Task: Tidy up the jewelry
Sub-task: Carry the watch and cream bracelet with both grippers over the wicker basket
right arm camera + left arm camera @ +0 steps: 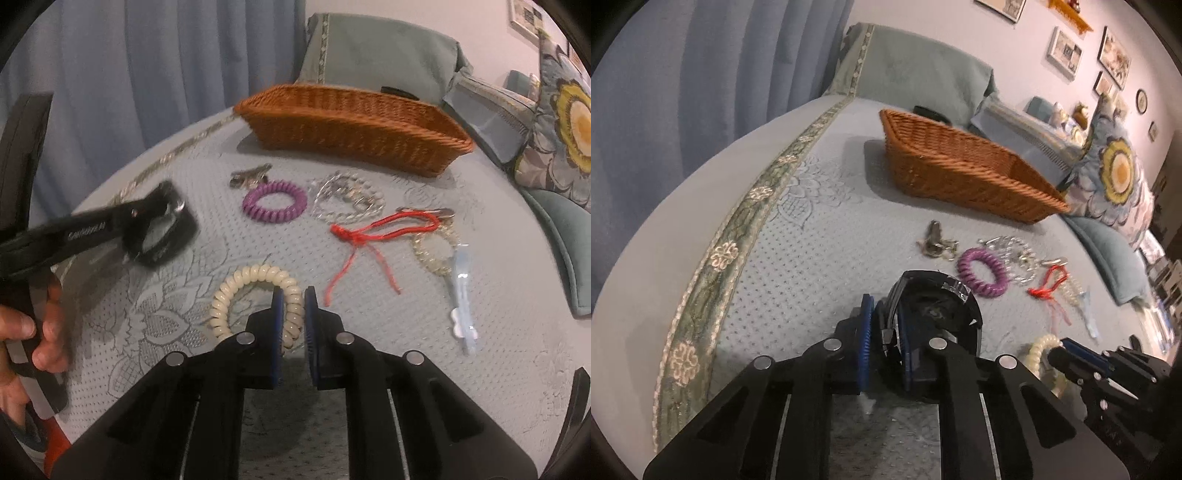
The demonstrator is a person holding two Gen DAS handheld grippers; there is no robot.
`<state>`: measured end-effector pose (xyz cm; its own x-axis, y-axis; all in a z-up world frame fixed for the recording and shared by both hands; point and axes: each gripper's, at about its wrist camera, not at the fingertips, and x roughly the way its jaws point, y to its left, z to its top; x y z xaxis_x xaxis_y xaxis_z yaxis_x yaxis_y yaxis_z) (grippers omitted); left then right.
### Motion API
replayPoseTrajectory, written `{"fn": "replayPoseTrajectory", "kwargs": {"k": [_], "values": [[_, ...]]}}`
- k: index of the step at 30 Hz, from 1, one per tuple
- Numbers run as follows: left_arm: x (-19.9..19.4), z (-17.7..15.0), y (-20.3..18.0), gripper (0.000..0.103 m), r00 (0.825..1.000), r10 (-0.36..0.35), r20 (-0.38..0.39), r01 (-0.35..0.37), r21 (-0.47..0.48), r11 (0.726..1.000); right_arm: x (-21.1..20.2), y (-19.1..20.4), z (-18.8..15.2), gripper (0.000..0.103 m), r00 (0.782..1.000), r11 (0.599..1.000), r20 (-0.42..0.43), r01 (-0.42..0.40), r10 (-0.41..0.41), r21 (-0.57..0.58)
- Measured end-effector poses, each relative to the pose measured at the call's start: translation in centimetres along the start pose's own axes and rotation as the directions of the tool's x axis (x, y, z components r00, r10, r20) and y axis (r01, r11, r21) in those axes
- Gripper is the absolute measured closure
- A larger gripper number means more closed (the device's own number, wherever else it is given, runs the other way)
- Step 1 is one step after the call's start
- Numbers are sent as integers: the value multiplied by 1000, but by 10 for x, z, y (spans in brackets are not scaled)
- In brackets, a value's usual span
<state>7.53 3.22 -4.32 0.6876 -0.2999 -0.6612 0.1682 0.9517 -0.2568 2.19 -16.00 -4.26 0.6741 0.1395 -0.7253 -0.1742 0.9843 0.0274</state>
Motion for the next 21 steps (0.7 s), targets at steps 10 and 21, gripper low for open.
{"fn": "replayPoseTrajectory", "kwargs": {"k": [10, 21], "values": [[-24, 15, -20, 92, 994, -72, 85, 69, 30, 997, -25, -30, 26, 94, 995, 995, 100, -17, 8, 99], [4, 123, -71, 92, 980, -113, 166, 87, 154, 984, 7, -96, 156, 94, 982, 983, 178, 34, -66, 179]]}}
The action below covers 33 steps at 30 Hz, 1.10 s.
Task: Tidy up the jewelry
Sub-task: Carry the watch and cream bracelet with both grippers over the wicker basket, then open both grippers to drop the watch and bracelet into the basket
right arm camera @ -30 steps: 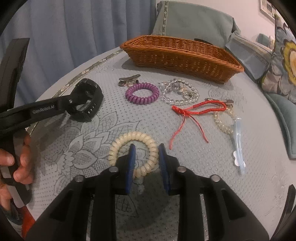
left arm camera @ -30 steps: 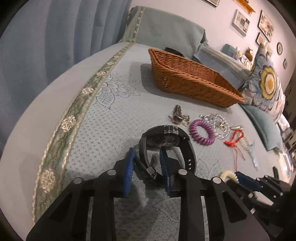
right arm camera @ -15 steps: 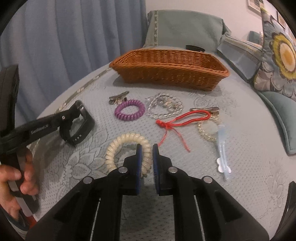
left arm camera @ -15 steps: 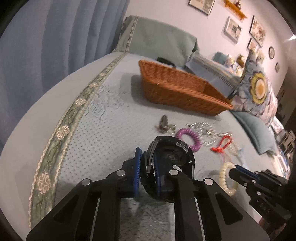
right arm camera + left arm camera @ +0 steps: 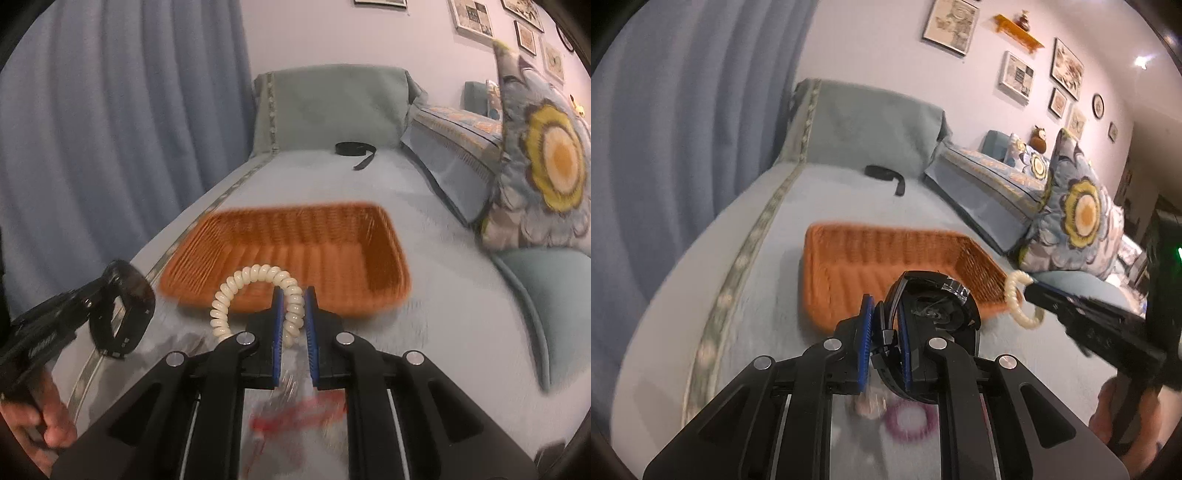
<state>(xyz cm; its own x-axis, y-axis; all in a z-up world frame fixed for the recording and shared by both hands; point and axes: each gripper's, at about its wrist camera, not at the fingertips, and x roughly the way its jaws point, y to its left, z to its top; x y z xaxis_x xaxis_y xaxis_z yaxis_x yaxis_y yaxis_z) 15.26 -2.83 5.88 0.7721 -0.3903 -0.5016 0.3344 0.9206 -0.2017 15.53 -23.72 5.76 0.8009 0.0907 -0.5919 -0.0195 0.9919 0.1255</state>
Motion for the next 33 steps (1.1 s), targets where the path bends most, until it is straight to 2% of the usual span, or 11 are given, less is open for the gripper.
{"fn": "replayPoseTrajectory", "kwargs": {"k": [4, 8, 14, 18, 19, 20, 22, 23, 24, 28, 33], "values": [[52, 27, -2, 92, 1000, 7, -24, -6, 23, 1000, 59, -12, 34, 94, 997, 999, -61, 40, -41, -15], [97, 37, 1, 92, 997, 25, -71, -22, 35, 999, 110, -19, 39, 94, 985, 998, -158, 60, -64, -29], [141, 29, 0, 92, 986, 53, -159, -43, 62, 997, 142, -23, 24, 94, 964, 995, -249, 85, -93, -43], [149, 19, 2, 91, 979, 65, -193, -53, 70, 996, 143, -22, 18, 93, 959, 994, -265, 92, -102, -51], [150, 18, 2, 88, 977, 65, -204, -51, 73, 996, 141, -24, 18, 93, 960, 995, -264, 87, -94, -39], [151, 16, 2, 85, 975, 60, -214, -45, 73, 996, 139, -25, 18, 91, 961, 996, -263, 80, -85, -29], [144, 13, 3, 70, 978, 72, -196, -59, 72, 996, 130, -28, 19, 77, 966, 997, -248, 74, -74, -9], [141, 13, 4, 65, 980, 74, -186, -61, 74, 995, 126, -29, 21, 59, 968, 997, -239, 79, -78, -6], [132, 14, 5, 63, 984, 55, -168, -44, 68, 997, 116, -29, 20, 49, 974, 997, -214, 73, -72, -4], [91, 19, 10, 63, 995, -21, -93, 22, 16, 1000, 78, -24, 16, 49, 987, 999, -160, 32, -33, -8], [26, 13, 10, 63, 996, -93, -8, 93, -22, 995, 6, -16, -6, 49, 998, 999, -55, 21, -23, -35]]}}
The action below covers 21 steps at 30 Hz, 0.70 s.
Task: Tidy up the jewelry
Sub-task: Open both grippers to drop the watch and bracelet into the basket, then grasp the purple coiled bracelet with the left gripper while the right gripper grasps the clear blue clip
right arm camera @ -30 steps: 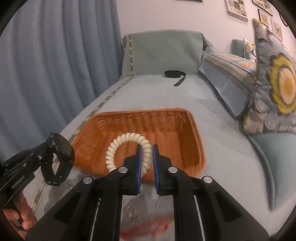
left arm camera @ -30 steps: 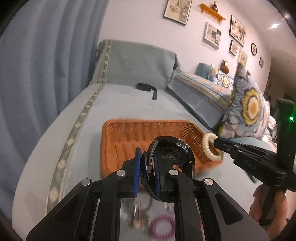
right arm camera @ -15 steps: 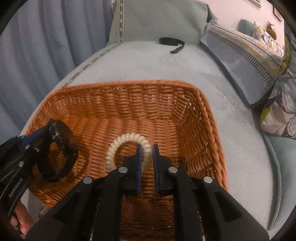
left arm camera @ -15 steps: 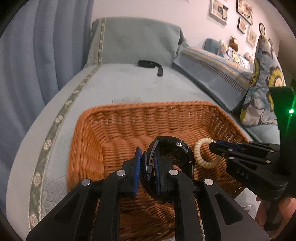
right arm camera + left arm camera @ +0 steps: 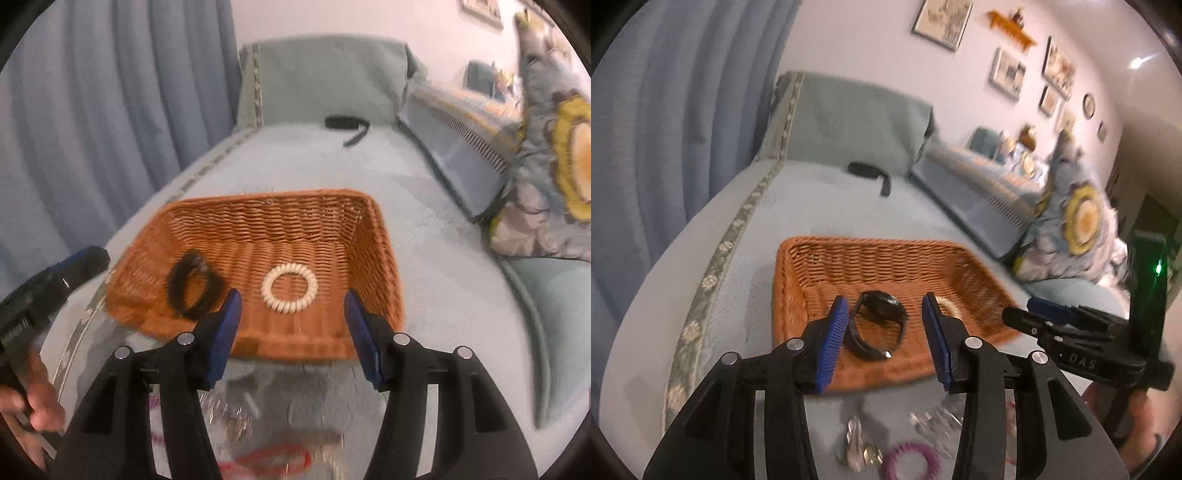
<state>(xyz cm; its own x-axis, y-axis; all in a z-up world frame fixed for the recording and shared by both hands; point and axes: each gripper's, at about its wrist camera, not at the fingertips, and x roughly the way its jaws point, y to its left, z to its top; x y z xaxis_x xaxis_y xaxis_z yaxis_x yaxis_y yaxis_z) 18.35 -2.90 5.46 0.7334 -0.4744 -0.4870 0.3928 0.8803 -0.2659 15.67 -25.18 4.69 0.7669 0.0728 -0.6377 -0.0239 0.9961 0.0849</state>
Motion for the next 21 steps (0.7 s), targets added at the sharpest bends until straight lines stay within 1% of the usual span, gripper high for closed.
{"fn": "replayPoseTrajectory", "kwargs": {"k": [4, 5, 10, 12, 15, 16, 17, 18, 21], "values": [[-43, -20, -7, 63, 999, -39, 17, 39, -27, 999, -46, 1, -26, 49, 998, 1000, 54, 11, -10, -11], [-52, -27, -7, 63, 999, -50, 17, 50, -34, 998, -49, -3, -28, 49, 998, 1000, 57, 16, -15, -12], [-80, -59, -11, 63, 996, -86, 19, 87, -64, 994, -78, -8, -74, 49, 997, 999, 61, 52, -52, -2], [-84, -72, -13, 63, 996, -88, 8, 88, -63, 994, -79, -13, -92, 49, 998, 999, 36, 47, -47, 16], [-78, -87, -12, 63, 996, -88, -16, 87, -57, 995, -69, -24, -115, 49, 999, 998, -18, 37, -36, 52], [-75, -91, -10, 63, 996, -90, -26, 88, -60, 994, -65, -26, -119, 51, 999, 998, -34, 25, -23, 65], [-71, -94, -9, 63, 995, -89, -37, 86, -62, 994, -60, -30, -121, 57, 999, 996, -54, 4, 1, 84], [-66, -97, -8, 63, 995, -85, -54, 81, -63, 995, -59, -31, -123, 59, 998, 996, -63, -6, 12, 95], [-53, -106, -3, 63, 991, -89, -96, 81, -80, 993, -54, -36, -127, 59, 997, 993, -78, -17, 26, 115]]}}
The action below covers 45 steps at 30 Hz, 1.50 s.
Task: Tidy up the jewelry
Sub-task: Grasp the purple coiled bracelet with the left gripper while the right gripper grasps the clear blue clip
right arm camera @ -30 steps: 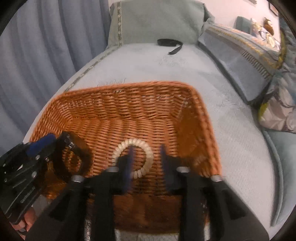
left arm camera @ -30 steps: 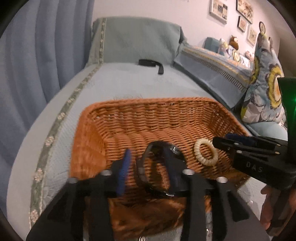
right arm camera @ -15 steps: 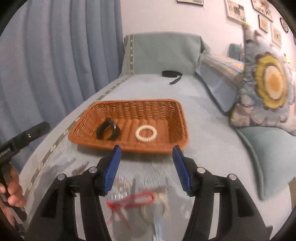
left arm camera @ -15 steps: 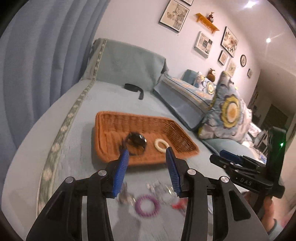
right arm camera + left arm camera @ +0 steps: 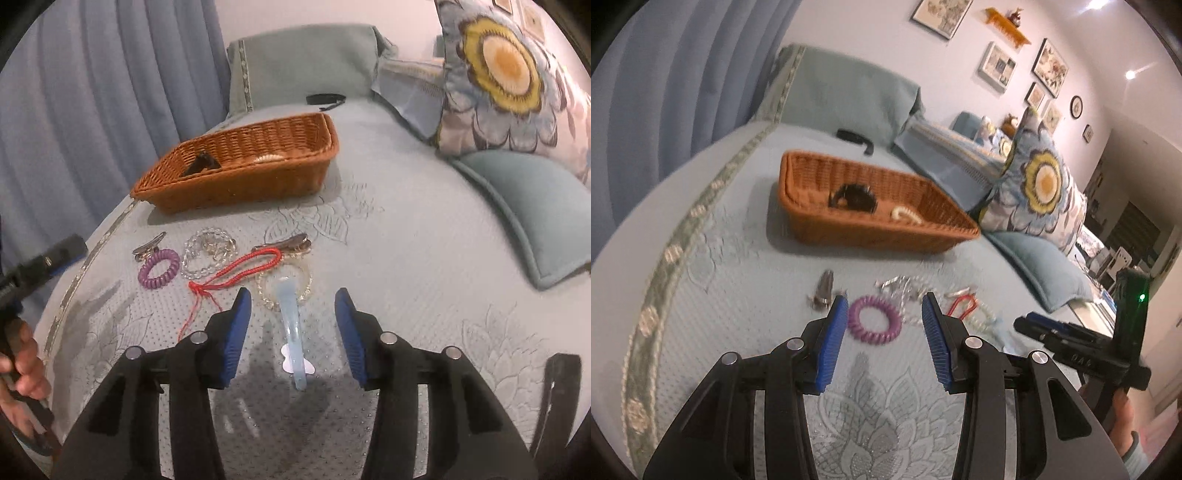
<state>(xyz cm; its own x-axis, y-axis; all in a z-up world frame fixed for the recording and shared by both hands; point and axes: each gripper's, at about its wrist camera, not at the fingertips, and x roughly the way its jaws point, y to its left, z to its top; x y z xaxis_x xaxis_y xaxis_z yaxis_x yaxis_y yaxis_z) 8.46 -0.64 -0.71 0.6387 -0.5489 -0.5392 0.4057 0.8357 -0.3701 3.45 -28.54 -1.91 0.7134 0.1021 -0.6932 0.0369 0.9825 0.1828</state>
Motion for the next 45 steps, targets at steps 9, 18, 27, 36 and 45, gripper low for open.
{"fn": "replayPoseTrajectory", "kwargs": {"k": [9, 18, 27, 36, 45], "values": [[46, -5, 11, 64, 990, 31, -139, -38, -50, 998, 10, -3, -5, 59, 999, 1000, -46, -12, 13, 21], [80, -2, -2, 67, 968, 180, -173, -173, 53, 983, 16, -6, -6, 59, 997, 1000, -74, -8, 10, 17], [68, -12, -13, 86, 954, 212, -212, -175, 179, 968, 24, 3, -8, 60, 996, 1000, -91, -14, 12, -23], [59, -21, -14, 86, 956, 210, -205, -170, 197, 966, 40, 23, -6, 79, 994, 994, -88, 52, -60, -94], [60, -28, -27, 93, 950, 269, -161, -223, 259, 940, 15, 21, -3, 94, 999, 997, 8, 33, -33, -74]]}}
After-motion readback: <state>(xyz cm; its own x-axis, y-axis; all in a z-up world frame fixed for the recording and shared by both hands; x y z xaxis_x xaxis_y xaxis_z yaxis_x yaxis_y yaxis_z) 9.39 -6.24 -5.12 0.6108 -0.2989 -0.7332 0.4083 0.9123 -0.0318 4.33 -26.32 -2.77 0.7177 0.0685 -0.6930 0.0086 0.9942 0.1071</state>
